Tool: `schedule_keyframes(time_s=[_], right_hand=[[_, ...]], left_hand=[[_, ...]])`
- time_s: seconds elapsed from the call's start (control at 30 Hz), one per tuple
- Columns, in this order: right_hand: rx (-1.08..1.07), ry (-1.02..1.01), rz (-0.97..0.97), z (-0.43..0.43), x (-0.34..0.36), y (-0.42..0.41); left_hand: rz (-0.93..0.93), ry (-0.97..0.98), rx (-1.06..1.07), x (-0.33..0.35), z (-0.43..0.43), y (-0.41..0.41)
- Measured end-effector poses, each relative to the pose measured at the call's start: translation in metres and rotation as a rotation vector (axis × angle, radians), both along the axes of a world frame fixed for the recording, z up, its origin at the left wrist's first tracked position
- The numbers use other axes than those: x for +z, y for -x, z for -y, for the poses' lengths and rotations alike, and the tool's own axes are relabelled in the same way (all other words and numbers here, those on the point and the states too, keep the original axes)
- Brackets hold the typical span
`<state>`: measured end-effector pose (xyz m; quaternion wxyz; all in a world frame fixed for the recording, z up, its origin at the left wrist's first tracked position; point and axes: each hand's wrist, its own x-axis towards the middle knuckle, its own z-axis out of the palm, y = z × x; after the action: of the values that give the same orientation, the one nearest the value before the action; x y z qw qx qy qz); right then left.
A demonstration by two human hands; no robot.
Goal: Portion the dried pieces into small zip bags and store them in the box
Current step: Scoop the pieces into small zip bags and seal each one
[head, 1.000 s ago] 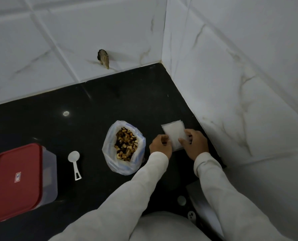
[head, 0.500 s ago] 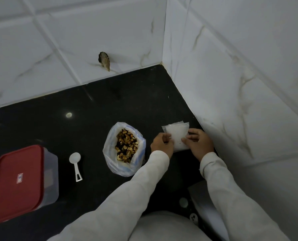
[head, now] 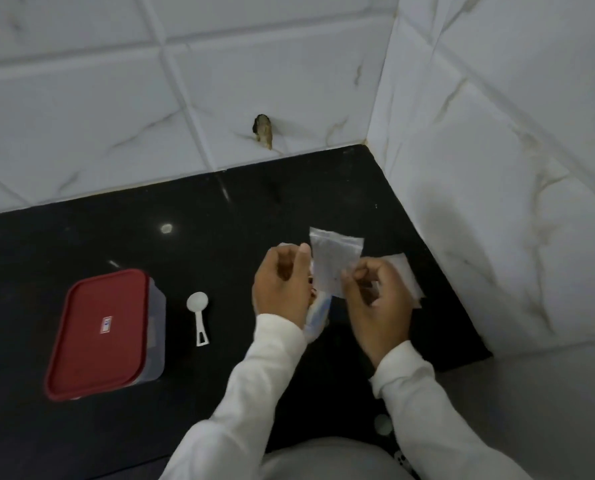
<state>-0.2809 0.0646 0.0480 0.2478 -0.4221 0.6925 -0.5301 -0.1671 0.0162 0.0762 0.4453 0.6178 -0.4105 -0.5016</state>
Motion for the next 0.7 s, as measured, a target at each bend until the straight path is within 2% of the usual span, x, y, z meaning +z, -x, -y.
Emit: schedule_keyframes(time_s=[0.1,0.2,0.37,0.57,0.63,0.7], right_hand=[[0.131,0.028,-0.124,0.004,-0.009,-0.047],[0.238,0.092,-0.223,0.006,-0.018,-0.088],[0.340,0.057,-0.304,0.001,-0.028,-0.126],[0.370,0.019,-0.317,-0.005,-0.032,-0.149],[0.431,-0.042,-0.346,-0.008,-0.031,-0.153],[0.456,-0.116,-0.295,-0.014,-0.025,-0.155]], left_hand=[[-0.162,-0.088,-0.025,0.008,-0.005,-0.052],[-0.200,-0.142,0.002,0.007,-0.012,-0.094],[-0.241,-0.228,0.099,-0.006,-0.013,-0.140],[-0.223,-0.267,0.052,-0.020,-0.017,-0.168],[-0.181,-0.256,0.029,-0.024,-0.020,-0.173],[-0.133,-0.214,0.015,-0.031,-0.023,-0.179]])
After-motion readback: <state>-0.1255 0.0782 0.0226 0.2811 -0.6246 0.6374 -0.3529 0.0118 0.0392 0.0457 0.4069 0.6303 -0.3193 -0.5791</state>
